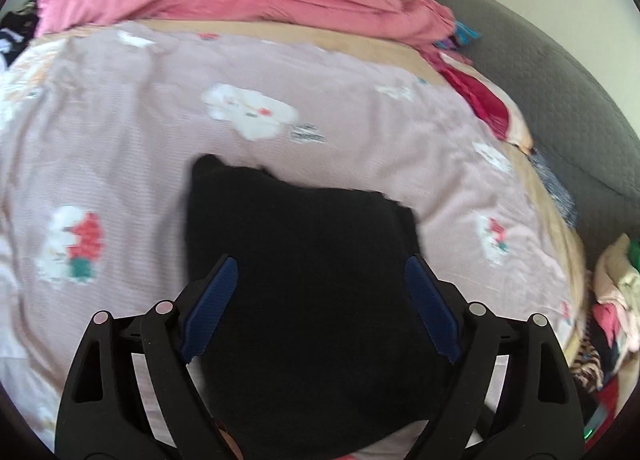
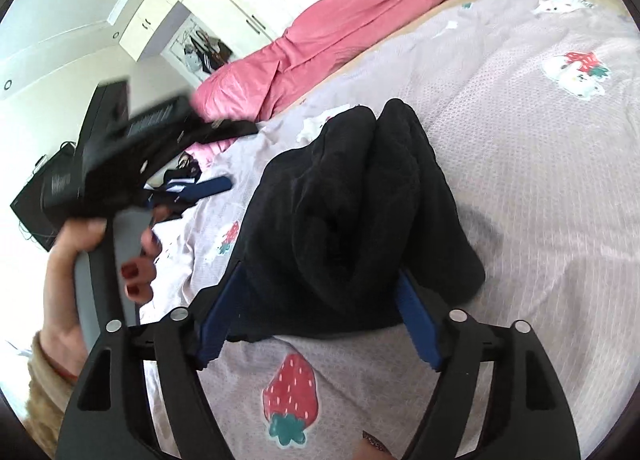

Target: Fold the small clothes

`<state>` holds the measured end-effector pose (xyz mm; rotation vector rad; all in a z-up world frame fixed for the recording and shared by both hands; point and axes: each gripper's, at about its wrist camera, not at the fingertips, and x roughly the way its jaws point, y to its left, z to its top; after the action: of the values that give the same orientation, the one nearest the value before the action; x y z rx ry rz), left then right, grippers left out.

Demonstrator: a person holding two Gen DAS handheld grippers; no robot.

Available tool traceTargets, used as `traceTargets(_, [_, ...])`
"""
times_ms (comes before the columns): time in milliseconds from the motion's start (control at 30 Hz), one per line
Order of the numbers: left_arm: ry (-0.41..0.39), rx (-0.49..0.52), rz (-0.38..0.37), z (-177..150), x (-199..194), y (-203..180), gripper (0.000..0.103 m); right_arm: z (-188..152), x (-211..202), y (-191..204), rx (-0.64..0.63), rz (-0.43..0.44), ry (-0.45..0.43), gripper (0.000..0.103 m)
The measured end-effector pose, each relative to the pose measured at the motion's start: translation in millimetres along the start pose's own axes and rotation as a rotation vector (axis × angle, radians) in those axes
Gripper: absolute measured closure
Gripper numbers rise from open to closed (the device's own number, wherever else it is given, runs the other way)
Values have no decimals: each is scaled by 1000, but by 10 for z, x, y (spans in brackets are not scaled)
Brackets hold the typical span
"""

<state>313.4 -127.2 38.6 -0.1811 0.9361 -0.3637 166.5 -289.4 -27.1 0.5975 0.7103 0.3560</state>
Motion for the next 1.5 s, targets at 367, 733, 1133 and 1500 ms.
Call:
traceTargets(367, [1,-12,88,-289,-12,476,24,680,546,-237,81,32,193,23])
traceTargets(733, [39,10,100,-359,145,537,23,856,815,-108,-76,-103,191,60])
traceTargets(1133, [60,3,59,-422,160,450,23,975,776,74,-342,-225,103,86])
traceTargets(1500, [74,-18,29,-644,193,456,22,711,525,-251,-147,-93,116,43])
